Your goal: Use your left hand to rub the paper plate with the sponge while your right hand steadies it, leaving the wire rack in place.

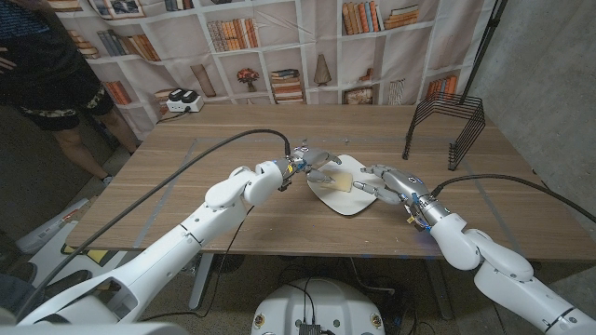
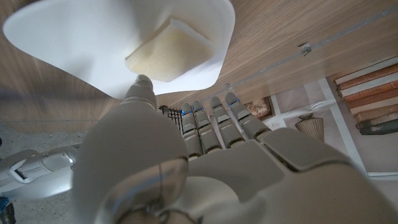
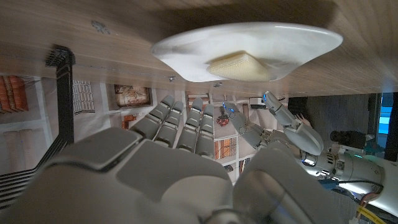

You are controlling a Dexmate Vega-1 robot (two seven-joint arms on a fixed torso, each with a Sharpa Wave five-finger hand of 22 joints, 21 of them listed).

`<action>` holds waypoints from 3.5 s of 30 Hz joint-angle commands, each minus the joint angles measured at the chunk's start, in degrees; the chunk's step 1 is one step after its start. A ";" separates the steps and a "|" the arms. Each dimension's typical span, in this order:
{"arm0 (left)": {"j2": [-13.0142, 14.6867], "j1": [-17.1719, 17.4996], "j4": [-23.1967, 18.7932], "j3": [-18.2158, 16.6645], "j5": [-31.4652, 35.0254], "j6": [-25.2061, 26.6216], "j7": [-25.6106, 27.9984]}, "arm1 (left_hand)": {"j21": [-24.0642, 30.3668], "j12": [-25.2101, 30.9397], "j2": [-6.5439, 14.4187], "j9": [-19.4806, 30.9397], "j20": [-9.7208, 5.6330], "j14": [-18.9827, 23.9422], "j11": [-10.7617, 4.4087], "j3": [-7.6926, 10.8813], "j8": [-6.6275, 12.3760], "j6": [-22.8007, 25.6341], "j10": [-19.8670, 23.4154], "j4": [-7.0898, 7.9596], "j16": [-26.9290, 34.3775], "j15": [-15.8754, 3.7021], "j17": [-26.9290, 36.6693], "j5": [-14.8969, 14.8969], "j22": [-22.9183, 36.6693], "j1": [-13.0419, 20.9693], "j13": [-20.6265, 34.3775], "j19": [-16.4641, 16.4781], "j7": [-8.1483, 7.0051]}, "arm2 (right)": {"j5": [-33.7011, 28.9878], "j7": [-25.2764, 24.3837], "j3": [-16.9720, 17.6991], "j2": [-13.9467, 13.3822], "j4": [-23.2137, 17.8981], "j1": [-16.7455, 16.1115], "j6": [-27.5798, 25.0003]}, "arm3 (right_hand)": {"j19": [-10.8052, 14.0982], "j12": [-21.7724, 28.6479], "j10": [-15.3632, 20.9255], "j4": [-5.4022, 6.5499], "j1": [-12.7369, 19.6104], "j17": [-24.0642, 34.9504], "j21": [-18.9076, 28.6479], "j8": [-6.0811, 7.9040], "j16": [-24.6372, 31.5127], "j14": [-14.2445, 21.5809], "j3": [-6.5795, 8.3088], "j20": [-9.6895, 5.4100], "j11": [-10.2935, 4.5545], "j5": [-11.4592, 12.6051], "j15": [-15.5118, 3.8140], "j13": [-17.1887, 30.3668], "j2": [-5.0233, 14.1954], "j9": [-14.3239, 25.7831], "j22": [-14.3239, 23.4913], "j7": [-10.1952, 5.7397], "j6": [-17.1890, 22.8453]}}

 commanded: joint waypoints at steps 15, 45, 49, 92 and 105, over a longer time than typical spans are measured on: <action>1.39 3.89 -5.25 -3.38 -1.33 2.37 0.02 | -1.11 1.03 1.19 -0.31 0.30 0.42 0.17 -3.98 0.79 2.44 1.67 7.43 0.86 -3.75 -0.11 0.18 0.16 -11.43 -0.11 -0.71 0.03 | -4.50 -0.62 -2.05 -0.82 0.91 0.62 -2.42 | -0.93 -0.28 -0.35 -0.26 0.48 0.16 -0.33 -0.22 -0.36 -1.38 0.00 -2.60 -0.56 0.54 -0.21 0.07 0.53 0.34 0.29 -0.28 0.17; 1.75 8.22 -11.49 -7.15 -2.69 4.33 3.71 | -2.73 0.36 -2.00 -0.60 2.10 -1.39 2.09 -8.79 -0.05 0.90 1.01 8.67 0.14 -2.32 -0.46 1.23 0.11 -18.27 -0.58 -2.56 1.72 | -3.91 -1.47 -3.11 -0.93 3.33 0.20 -3.32 | -2.51 -0.41 -0.28 0.90 -2.04 0.40 -0.54 -0.42 -0.27 -2.88 -1.36 -2.48 -0.93 0.56 -0.13 0.10 -0.04 0.38 0.37 -1.66 -0.08; 1.82 8.21 -11.50 -7.10 -2.61 4.27 3.75 | -2.78 0.33 -1.98 -0.60 2.09 -1.56 2.05 -8.89 -0.07 0.79 0.88 8.67 0.11 -2.23 -0.46 1.29 0.12 -18.44 -0.58 -2.60 1.66 | -5.29 -1.01 -3.68 -0.90 2.89 0.13 -4.89 | -2.97 -0.68 -0.94 1.30 -2.87 0.45 -0.61 -0.55 -0.33 -3.37 -1.79 -2.49 -0.89 0.61 0.04 0.10 -0.26 0.38 0.38 -1.45 -0.42; 2.15 7.83 -10.65 -4.97 -0.14 7.55 -1.49 | -3.97 0.35 -1.49 -0.62 1.90 -2.51 1.99 -9.91 0.33 1.39 0.38 8.46 0.11 -2.35 -0.53 1.91 0.18 -19.92 -0.62 -4.77 1.28 | -9.59 4.60 -6.85 -2.50 1.57 2.71 -8.70 | -3.36 0.11 1.53 1.68 -3.72 0.26 -0.27 0.64 0.24 -2.22 -2.42 -2.18 -1.90 1.31 0.52 0.11 -0.10 0.36 0.33 -2.12 3.60; 2.22 6.59 -9.93 -3.48 1.70 8.22 -3.98 | -3.57 1.82 -1.46 -0.73 0.95 2.63 1.58 -13.27 1.92 6.34 5.06 8.69 1.82 -2.93 -0.57 2.45 0.28 -25.81 -0.71 -2.90 1.61 | -9.43 4.78 -6.91 -1.98 2.10 3.34 -9.86 | -3.44 0.23 2.03 1.64 -3.65 0.22 -0.24 0.55 0.32 -1.82 -2.45 -2.30 -1.91 1.44 0.29 0.11 -0.02 0.35 0.32 -1.82 3.78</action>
